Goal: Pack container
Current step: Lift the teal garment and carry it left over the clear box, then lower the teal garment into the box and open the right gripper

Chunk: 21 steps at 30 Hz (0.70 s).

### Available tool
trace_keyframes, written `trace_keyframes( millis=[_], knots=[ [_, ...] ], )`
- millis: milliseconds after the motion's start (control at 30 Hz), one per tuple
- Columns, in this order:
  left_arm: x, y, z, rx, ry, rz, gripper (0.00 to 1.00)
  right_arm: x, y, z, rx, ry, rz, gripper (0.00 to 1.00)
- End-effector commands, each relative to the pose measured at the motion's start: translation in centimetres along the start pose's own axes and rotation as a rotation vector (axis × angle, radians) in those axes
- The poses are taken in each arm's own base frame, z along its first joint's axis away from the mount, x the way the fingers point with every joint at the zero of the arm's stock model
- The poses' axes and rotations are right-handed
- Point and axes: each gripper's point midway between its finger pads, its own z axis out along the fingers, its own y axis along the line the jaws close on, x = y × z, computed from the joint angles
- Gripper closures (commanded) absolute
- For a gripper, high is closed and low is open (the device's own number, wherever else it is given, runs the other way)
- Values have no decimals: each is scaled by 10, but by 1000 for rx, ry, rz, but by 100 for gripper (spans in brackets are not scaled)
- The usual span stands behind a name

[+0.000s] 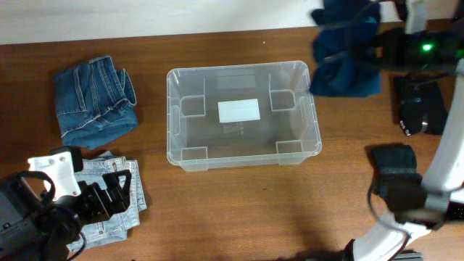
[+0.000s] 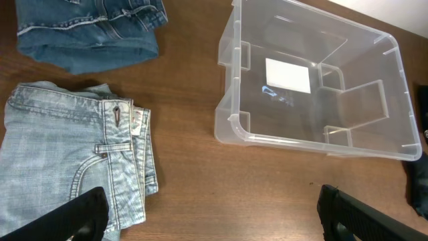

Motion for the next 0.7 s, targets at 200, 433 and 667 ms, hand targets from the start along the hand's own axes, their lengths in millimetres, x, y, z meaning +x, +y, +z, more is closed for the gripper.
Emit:
trace_keyframes(
  millis=[200,433,667],
  knots=[
    [0,1,0,-8,-1,14,1,16,94,57,-91,114,-4,95],
    [0,1,0,-8,-1,14,1,21,108,132,73,155,101,95],
    [0,1,0,-8,-1,14,1,49,115,192,204,235,127,94]
  ],
)
